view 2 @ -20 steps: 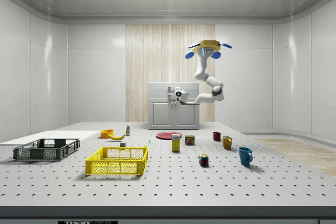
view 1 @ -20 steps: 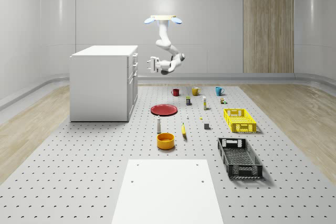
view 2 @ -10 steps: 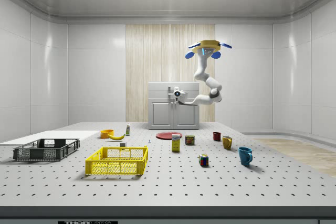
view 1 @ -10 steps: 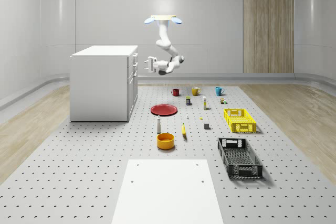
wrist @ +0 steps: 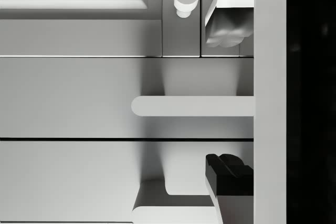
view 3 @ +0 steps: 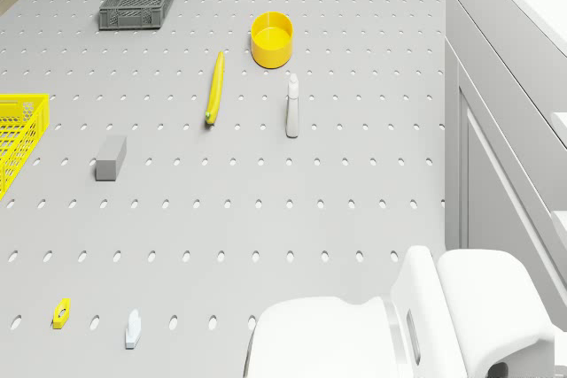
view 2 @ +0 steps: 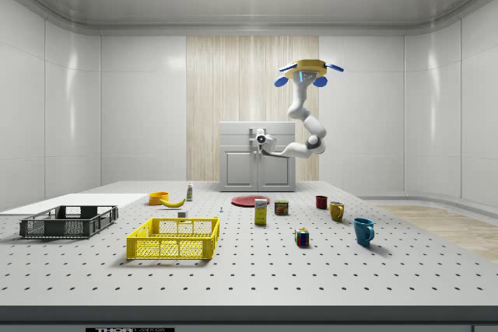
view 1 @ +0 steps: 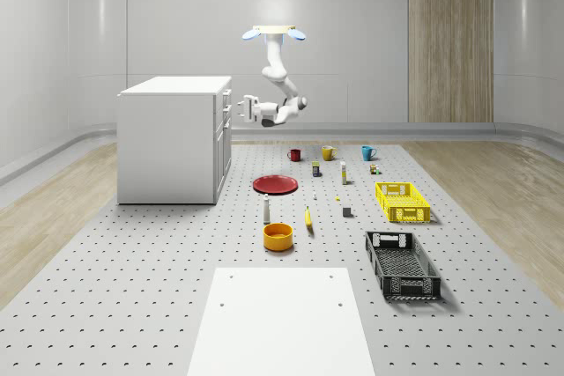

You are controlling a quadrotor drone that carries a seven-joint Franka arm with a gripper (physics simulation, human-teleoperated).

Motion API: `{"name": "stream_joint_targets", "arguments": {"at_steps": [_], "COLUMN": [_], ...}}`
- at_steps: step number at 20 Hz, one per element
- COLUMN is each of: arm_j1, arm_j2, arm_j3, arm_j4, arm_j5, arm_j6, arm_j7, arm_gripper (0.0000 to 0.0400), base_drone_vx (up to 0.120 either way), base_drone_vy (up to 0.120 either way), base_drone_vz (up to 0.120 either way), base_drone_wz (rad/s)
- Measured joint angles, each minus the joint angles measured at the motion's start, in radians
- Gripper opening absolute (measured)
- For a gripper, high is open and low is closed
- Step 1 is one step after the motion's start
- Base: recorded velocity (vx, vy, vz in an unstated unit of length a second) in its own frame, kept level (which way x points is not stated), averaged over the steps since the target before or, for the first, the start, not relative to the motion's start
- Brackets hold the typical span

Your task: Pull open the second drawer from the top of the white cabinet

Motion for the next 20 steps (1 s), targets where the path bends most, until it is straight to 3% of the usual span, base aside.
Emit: {"name": "stream_joint_targets", "arguments": {"at_steps": [10,20], "arm_j1": [0.004,-0.047], "arm_j2": [0.105,0.156], "arm_j3": [0.091,0.161], "arm_j4": [0.047,0.067], "arm_j5": [0.137,0.202], "arm_j6": [0.019,-0.004], "arm_j7": [-0.060,-0.080], "arm_gripper": [0.0300,0.0300], "base_drone_vx": [0.000,0.000], "base_drone_vy": [0.000,0.000], "base_drone_vz": [0.000,0.000], "base_drone_wz": [0.000,0.000]}}
